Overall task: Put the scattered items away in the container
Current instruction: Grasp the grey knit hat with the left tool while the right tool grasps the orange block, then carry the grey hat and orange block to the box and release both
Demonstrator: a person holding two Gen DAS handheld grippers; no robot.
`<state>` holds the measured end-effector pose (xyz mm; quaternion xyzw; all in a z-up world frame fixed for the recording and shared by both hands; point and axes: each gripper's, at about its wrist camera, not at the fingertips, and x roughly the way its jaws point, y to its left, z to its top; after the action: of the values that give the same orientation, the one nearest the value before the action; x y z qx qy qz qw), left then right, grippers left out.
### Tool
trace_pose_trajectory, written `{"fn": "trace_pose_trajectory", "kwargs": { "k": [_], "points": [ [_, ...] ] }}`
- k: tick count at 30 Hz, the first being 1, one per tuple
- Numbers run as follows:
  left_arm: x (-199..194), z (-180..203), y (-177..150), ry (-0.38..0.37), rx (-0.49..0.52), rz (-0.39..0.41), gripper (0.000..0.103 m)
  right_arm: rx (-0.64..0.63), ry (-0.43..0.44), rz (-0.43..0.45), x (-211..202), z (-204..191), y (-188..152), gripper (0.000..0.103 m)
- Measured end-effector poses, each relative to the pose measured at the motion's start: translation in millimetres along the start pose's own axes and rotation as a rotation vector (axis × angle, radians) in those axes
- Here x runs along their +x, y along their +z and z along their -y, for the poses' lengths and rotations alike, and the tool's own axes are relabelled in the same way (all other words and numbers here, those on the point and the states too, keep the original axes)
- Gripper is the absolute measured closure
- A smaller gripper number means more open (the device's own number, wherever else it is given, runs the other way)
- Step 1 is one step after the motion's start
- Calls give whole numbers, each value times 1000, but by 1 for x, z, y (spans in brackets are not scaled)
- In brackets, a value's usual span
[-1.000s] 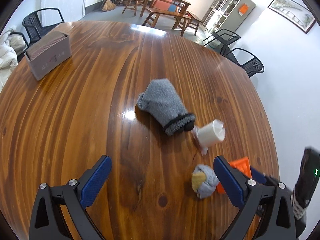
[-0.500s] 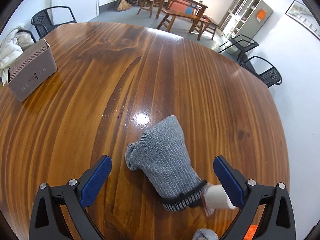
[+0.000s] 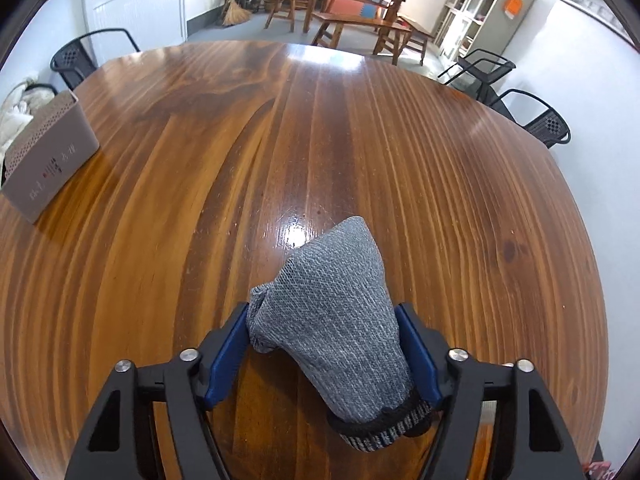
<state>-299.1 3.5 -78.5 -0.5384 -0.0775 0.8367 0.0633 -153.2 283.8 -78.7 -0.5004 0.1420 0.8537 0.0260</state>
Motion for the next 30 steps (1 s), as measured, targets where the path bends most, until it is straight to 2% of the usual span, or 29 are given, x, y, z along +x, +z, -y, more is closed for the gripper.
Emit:
{"fn": "trace_pose_trajectory", "kwargs": {
  "k": [4,15,23,30],
  "points": [
    [-12,3,-7,15,38,28,41,13,1,4,-5,4,-3,45],
    [-72,1,-43,18,120,105,41,17,13,60,-45,11,-9,46],
    [-126,7,-81,24,146,148,41,25,40,97,-84,23,-33,46],
    [-169,40,-121,4,195,167,41,43,34,135,-132,46,-65,46]
  ]
}}
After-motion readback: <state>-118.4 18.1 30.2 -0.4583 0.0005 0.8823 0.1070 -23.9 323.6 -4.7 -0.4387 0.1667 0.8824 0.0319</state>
